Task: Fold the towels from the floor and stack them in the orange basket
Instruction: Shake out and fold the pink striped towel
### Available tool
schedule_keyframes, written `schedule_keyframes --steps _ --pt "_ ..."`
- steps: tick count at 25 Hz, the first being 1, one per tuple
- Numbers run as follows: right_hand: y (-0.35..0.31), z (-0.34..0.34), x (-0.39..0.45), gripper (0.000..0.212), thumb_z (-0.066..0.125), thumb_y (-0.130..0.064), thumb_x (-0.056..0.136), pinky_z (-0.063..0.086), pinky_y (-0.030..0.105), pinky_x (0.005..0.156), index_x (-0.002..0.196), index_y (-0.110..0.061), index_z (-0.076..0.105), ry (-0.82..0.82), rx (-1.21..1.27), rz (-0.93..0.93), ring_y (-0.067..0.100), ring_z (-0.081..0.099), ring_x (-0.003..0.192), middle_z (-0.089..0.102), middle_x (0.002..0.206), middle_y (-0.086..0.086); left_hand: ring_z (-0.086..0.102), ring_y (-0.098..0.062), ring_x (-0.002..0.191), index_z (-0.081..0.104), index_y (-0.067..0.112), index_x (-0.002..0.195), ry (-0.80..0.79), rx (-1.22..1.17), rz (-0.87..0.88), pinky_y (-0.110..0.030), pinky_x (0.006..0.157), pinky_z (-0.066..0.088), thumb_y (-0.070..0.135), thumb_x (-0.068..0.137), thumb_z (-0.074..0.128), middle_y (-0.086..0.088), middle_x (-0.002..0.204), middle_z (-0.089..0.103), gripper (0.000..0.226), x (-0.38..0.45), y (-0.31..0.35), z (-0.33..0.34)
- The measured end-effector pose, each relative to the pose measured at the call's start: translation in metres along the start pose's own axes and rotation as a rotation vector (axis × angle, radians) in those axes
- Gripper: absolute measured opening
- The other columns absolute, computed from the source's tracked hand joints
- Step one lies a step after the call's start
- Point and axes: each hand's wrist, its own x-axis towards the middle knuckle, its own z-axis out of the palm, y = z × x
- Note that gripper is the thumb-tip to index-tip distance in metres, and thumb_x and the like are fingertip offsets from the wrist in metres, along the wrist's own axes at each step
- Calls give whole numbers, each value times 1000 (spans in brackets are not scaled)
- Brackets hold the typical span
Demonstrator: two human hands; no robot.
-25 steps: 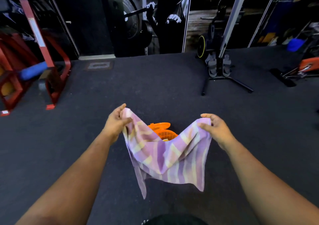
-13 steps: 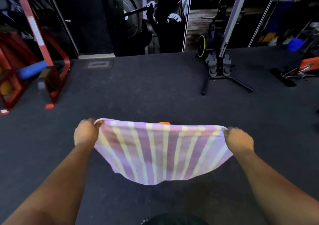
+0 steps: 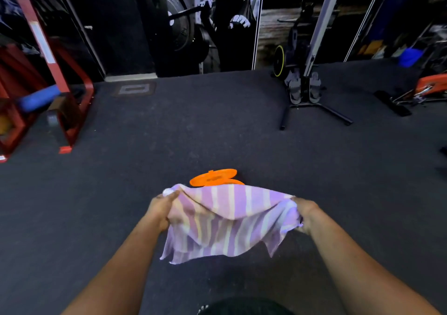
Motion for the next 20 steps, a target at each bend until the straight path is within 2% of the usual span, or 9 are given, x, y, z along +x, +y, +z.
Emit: schedule_keyframes --steps 1,3,5,8,11,13,15,17,20 --pt "7 7 -10 29 63 -32 94 48 32 58 82 -6 63 -13 -26 -16 28 57 64 58 71 14 72 -37 96 67 0 116 -120 -61 26 -48 82 59 19 95 71 -23 105 74 29 -12 -6 10" --pt "20 14 -23 35 64 -40 95 46 34 67 77 -9 64 36 -165 -241 28 58 72 60 68 8 72 -30 89 67 2 110 -246 -43 160 -40 75 58 11 99 63 -18 100 76 15 -31 -17 26" --pt "28 16 -34 46 54 -39 103 40 35 64 65 -14 58 120 -407 -523 28 56 68 57 63 5 72 -25 85 71 4 101 -198 -5 291 -36 70 57 11 98 64 -14 94 77 10 -41 -27 36" --pt "27 20 -45 51 39 -49 106 40 35 64 77 -14 63 219 -722 -705 36 63 80 67 79 10 70 -20 81 74 8 91 -69 41 374 -37 71 57 15 93 73 -9 88 78 7 -46 -35 45" --pt "16 30 -53 52 51 -53 101 40 31 57 70 -11 57 62 -313 -433 28 55 63 56 64 6 69 -27 80 69 2 91 -12 -164 207 -39 73 57 12 88 78 -16 88 75 14 -51 -40 59" --pt "13 30 -63 32 66 -34 98 37 22 45 82 -7 63 -241 -46 -256 16 52 49 59 61 5 72 -29 77 67 -2 100 -51 -415 40 -36 68 60 7 89 76 -20 93 74 18 -53 -37 61" --pt "13 25 -67 8 71 -7 92 45 21 51 98 -2 69 -414 -76 -282 13 63 55 71 70 7 74 -28 82 66 -7 113 -143 -496 16 -36 69 63 5 94 69 -24 103 73 23 -49 -34 58" --pt "20 20 -55 9 73 -8 87 48 26 66 94 -15 75 -291 -411 -500 17 68 77 76 82 3 72 -30 94 65 -9 121 -211 -473 109 -38 82 61 4 99 60 -26 115 70 26 -48 -33 54" --pt "27 19 -53 9 71 -20 87 49 31 67 83 -28 71 139 -776 -855 18 64 85 71 86 -7 70 -34 104 73 -2 112 -146 -310 307 -47 93 56 6 99 61 -20 112 75 19 -53 -40 51"
